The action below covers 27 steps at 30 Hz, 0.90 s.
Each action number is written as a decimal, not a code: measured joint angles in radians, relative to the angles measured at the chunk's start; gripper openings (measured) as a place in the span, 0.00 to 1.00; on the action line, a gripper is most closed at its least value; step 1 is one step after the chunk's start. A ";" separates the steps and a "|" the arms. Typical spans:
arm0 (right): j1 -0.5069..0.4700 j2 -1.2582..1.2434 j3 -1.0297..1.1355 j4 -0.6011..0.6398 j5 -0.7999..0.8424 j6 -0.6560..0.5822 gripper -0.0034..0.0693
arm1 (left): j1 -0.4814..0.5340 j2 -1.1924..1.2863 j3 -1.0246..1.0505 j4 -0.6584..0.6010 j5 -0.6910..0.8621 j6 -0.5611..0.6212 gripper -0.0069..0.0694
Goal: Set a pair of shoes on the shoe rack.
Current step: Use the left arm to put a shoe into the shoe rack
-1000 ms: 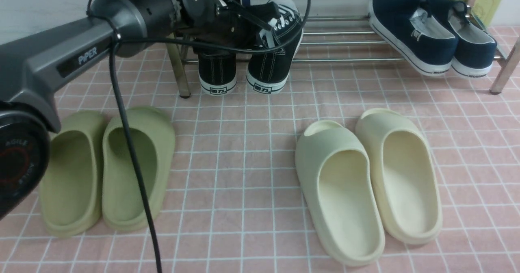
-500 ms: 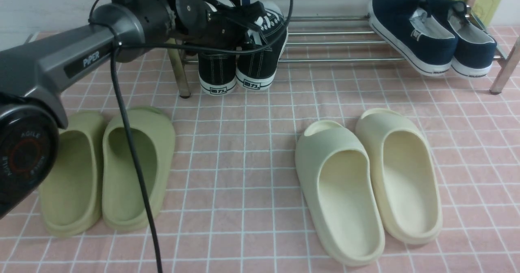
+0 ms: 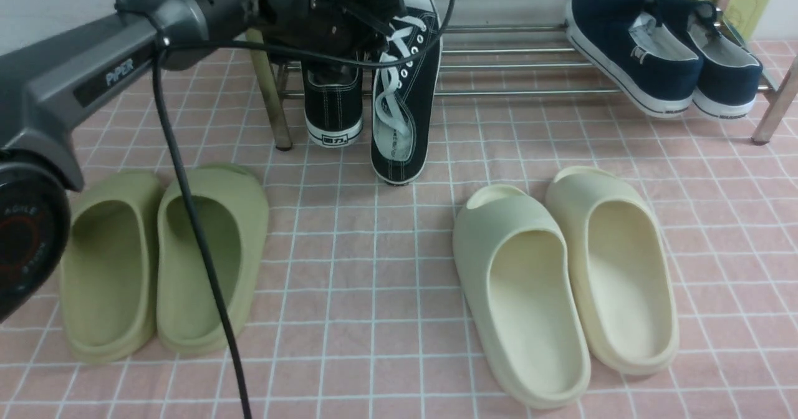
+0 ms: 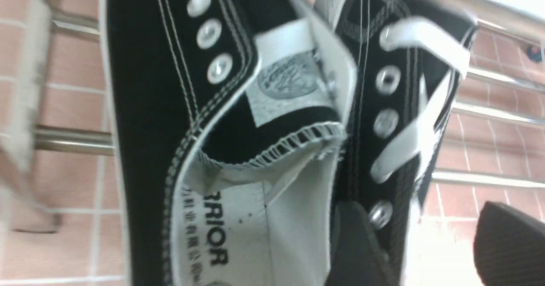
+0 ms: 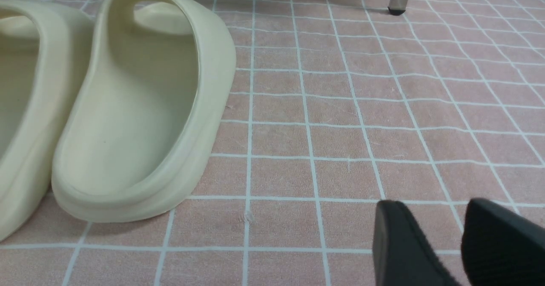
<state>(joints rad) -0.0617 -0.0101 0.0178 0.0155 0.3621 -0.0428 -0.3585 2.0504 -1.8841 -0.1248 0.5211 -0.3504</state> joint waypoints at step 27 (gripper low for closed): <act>0.000 0.000 0.000 0.000 0.001 0.000 0.37 | -0.118 0.002 0.424 -0.111 -0.131 0.380 0.09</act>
<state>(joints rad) -0.0617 -0.0101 0.0178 0.0151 0.3629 -0.0428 -0.4766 2.0520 -1.4601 -0.2359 0.3905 0.0295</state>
